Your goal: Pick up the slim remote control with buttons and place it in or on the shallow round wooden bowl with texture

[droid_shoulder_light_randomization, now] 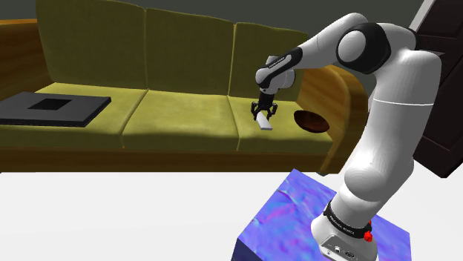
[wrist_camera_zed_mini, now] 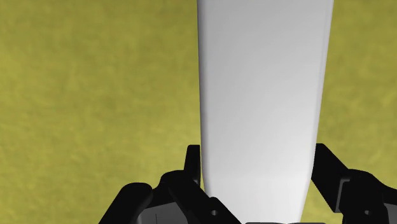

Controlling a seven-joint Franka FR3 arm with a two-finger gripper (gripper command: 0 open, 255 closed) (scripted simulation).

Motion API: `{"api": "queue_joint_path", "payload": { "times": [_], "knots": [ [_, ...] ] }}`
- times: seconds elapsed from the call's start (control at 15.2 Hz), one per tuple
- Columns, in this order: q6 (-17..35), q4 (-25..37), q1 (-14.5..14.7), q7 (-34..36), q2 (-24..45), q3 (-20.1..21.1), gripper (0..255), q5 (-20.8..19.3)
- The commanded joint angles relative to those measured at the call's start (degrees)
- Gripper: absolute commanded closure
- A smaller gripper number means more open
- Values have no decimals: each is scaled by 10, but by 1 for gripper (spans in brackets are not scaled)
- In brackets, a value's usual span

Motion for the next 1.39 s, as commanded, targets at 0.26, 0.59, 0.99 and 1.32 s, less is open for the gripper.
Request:
{"api": "queue_joint_path", "payload": {
  "times": [0.26,0.59,0.99,1.32],
  "knots": [
    [0,0,0,0,0,0,255,0],
    [-34,13,2,4,-21,-2,255,-7],
    [-75,34,3,9,-43,-4,255,-14],
    [-110,54,4,12,-58,-5,255,-18]
  ]
}}
